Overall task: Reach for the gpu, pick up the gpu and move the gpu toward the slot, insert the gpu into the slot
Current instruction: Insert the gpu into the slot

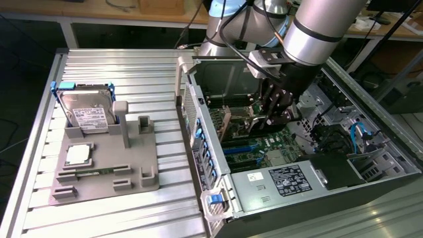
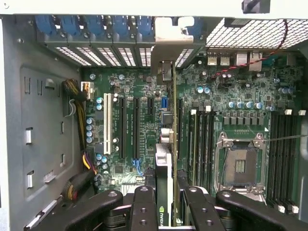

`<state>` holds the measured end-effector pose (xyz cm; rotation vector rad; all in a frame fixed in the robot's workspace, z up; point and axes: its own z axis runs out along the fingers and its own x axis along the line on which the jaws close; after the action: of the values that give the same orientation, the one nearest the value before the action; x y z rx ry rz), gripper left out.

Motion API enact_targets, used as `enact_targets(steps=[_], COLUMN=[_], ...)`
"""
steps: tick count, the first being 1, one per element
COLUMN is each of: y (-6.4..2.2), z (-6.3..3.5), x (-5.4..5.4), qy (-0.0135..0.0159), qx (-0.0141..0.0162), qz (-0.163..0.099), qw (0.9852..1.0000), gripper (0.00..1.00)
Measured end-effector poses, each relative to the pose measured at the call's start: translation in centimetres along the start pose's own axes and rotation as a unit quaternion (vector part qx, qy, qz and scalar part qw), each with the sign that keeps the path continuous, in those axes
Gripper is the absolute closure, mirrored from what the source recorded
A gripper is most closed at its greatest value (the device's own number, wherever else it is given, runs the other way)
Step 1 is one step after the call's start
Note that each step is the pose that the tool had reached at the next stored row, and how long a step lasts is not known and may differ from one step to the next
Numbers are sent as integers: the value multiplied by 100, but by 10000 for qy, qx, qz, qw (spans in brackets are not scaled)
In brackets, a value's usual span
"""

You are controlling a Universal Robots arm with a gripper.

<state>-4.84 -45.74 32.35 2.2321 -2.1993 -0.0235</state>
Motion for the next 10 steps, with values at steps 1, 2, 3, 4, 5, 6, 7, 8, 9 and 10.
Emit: enact_targets(steps=[1,2,3,4,5,6,7,8,9,10], y=[0,0,0,0,0,3,8,13,19,24], z=[0,0,0,0,0,1,3,6,8,10], x=[0,0,0,0,0,0,0,0,0,0], qy=[0,0,0,0,0,0,-1,-1,-2,-2], qx=[0,0,0,0,0,0,0,0,0,0], qz=[0,0,0,0,0,1,1,0,0,0], qw=[10000,10000,10000,10000,10000,10000,10000,10000,10000,10000], gripper=[73,73,73,73,73,73,73,73,73,73])
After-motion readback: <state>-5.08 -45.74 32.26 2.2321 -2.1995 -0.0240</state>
